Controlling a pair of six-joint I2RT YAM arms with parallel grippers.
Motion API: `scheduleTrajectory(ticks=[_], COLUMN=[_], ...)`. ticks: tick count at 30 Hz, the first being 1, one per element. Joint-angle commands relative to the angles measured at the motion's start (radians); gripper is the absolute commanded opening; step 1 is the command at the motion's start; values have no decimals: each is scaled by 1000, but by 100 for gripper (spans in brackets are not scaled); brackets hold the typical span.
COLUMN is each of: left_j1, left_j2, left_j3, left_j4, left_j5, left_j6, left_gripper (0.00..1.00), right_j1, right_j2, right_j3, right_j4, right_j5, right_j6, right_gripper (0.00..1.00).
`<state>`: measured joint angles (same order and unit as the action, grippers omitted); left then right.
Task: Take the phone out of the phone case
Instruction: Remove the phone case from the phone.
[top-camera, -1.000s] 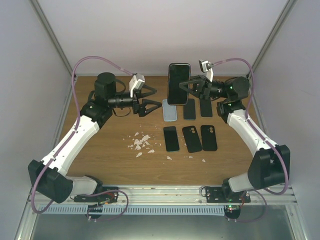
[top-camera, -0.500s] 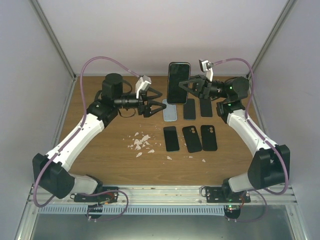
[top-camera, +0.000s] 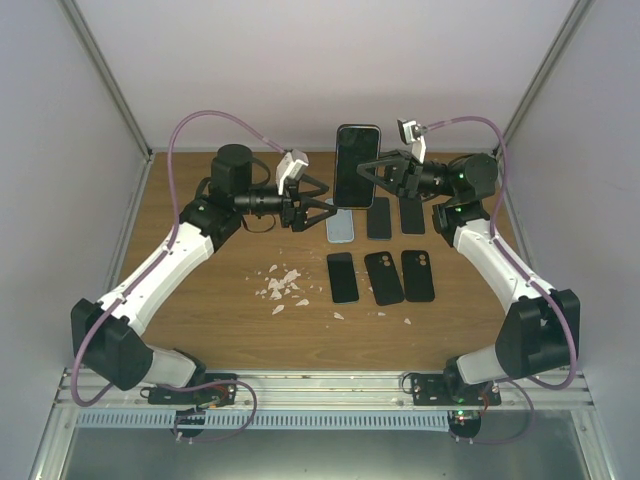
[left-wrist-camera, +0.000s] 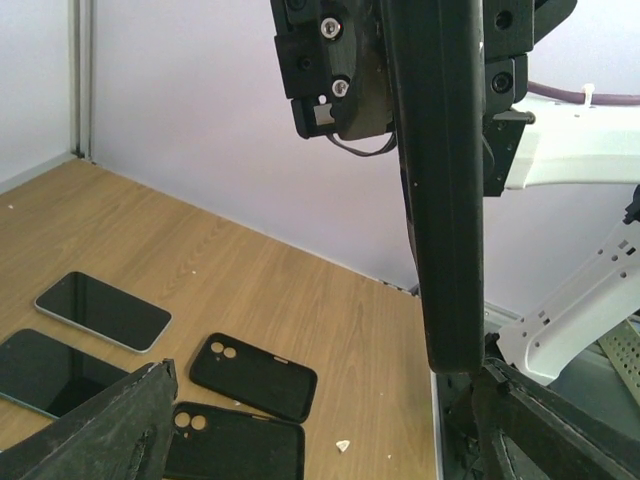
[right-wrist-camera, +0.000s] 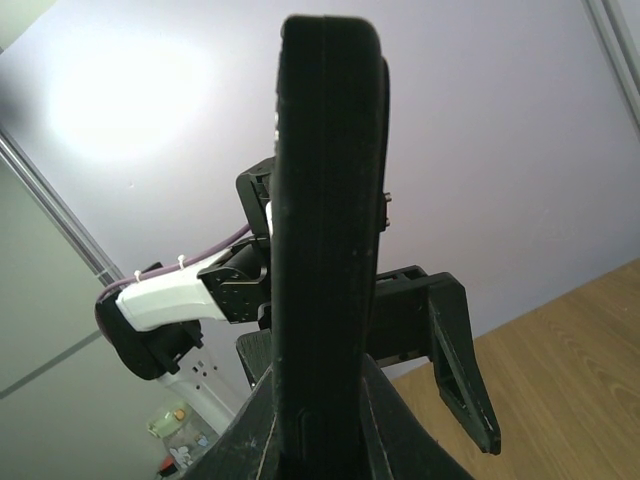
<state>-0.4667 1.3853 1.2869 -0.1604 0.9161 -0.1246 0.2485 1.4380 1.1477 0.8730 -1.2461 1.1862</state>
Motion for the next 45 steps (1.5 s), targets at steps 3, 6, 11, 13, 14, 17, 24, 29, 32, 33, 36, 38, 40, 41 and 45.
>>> scheduleTrajectory(ticks=[3, 6, 11, 13, 14, 17, 24, 29, 32, 33, 36, 38, 40, 41, 45], left_j1=[-6, -4, 4, 10, 13, 22, 43, 53, 60, 61, 63, 62, 63, 60, 50], left_j2=[19, 23, 31, 35, 35, 39, 49, 52, 54, 52, 44, 30, 11, -3, -58], left_j3=[31, 31, 31, 31, 30, 26, 24, 28, 28, 29, 22, 8, -20, -34, -89], left_j4=[40, 31, 20, 17, 17, 16, 7, -7, -9, -7, 9, 33, 75, 103, 152], left_j5=[-18, -37, -75, -86, -94, -109, -156, -200, -218, -212, -161, -99, 9, 59, 153], left_j6=[-17, -11, -10, -13, -14, -26, -43, -42, -41, -39, -27, -34, -33, -33, -17], left_gripper=[80, 78, 75, 74, 74, 73, 69, 67, 66, 65, 66, 68, 70, 71, 72], right_j1=[14, 14, 17, 18, 21, 23, 39, 58, 65, 67, 66, 66, 63, 60, 40], right_j2=[-21, -25, -27, -27, -27, -25, -23, -21, -20, -19, -16, -13, -9, -8, -3], right_j3=[9, 8, -1, -6, -7, -18, -29, -36, -34, -34, -29, -23, -18, -16, -20], right_j4=[58, 65, 142, 168, 180, 235, 320, 361, 365, 365, 352, 349, 340, 335, 312], right_j5=[15, 9, 4, 0, -1, -2, -9, -12, -15, -15, -12, -10, -4, 1, 31], right_j6=[1, 4, 55, 75, 83, 122, 193, 228, 232, 230, 230, 229, 228, 228, 240], right_gripper=[0, 0, 1, 1, 0, 0, 0, 0, 1, 1, 1, 0, 1, 1, 1])
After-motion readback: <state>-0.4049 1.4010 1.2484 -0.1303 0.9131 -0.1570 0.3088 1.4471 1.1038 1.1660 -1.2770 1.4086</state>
